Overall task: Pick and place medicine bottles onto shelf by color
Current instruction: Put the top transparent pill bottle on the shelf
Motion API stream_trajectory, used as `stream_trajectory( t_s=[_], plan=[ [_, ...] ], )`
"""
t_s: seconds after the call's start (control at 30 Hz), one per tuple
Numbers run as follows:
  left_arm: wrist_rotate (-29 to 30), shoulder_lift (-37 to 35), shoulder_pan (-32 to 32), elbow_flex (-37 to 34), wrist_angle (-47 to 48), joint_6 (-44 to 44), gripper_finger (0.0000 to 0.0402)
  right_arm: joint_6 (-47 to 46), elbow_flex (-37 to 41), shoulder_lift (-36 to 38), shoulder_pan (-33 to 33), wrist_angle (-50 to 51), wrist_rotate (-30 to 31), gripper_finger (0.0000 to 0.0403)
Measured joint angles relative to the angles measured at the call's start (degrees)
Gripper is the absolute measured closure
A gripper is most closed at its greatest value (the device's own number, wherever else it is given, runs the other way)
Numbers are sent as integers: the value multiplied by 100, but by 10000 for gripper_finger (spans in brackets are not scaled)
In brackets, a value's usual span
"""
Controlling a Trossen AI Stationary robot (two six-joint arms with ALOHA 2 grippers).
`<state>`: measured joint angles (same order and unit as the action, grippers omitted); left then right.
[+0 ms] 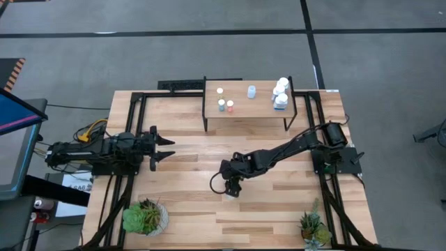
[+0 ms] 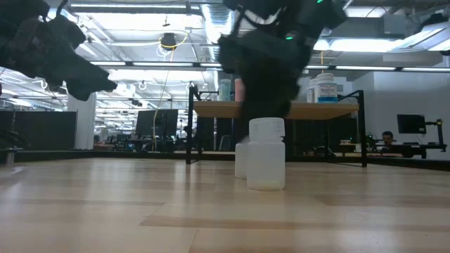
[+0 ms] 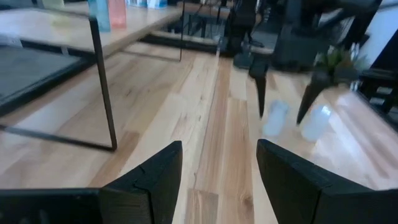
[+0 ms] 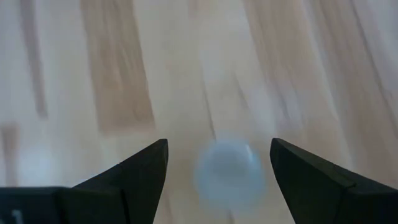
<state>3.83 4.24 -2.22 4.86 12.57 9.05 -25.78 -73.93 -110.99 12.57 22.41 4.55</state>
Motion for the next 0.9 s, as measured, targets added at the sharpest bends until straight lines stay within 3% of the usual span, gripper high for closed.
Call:
stream_trajectory(
  t_s=[0.4, 0.53, 0.83, 0.9],
  plan=[
    [-6, 60, 0, -2, -8, -2, 207, -101, 7, -4, -34, 125, -17, 110],
    [-1, 60, 0, -2, -8, -2, 207, -118, 7, -4, -48, 96, -17, 146],
    [-1, 62, 0, -2, -6, -2, 207, -227, -3, 5, -117, 99, -19, 273],
    [-1, 62, 0, -1, -6, -2, 207, -254, -3, 50, -148, 147, -22, 279]
  ],
)
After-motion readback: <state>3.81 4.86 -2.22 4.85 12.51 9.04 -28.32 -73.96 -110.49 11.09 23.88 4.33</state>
